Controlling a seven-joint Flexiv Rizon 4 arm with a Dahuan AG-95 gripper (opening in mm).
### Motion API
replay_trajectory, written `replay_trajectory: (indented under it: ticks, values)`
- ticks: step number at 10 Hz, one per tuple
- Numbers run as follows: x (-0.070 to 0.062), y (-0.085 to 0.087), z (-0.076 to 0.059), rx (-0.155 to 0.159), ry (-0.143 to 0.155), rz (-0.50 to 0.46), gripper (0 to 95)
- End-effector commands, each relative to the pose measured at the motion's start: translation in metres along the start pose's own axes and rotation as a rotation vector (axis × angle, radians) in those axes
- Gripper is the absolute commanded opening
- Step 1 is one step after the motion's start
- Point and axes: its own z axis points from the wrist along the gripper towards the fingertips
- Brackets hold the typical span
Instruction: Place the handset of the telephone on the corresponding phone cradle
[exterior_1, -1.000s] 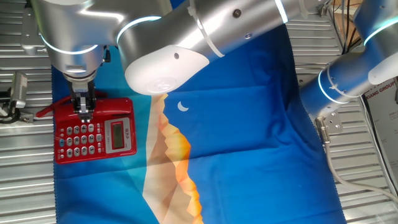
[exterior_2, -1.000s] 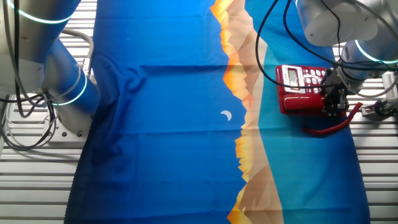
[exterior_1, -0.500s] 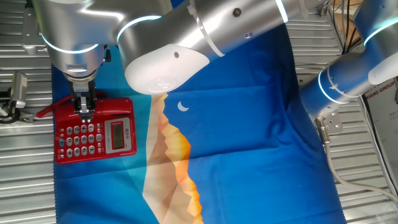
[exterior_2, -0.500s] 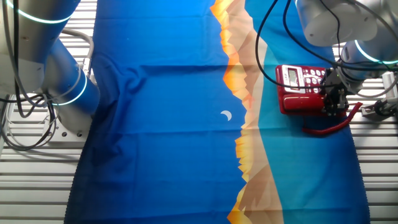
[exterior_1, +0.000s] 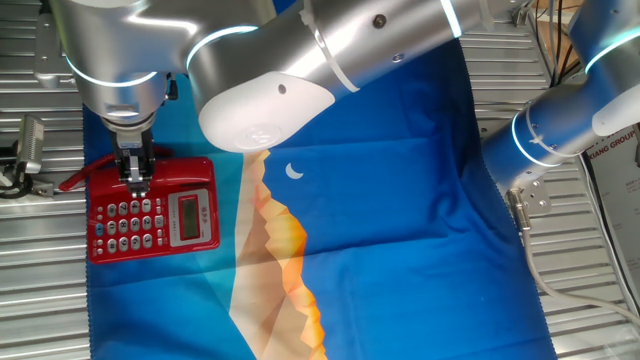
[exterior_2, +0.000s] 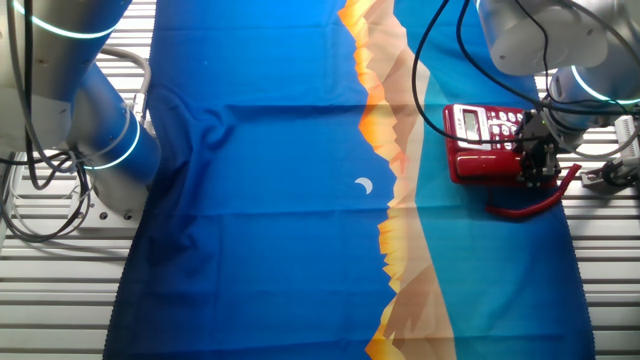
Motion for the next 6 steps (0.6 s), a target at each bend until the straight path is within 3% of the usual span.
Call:
replay_trajectory:
  ticks: [1, 6]
  values:
    - [0.0002, -0.0001, 0.0000, -0.009, 0.000, 0.008, 0.0]
    - [0.0002, 0.0000, 0.0001, -0.004, -0.006, 0.013, 0.0]
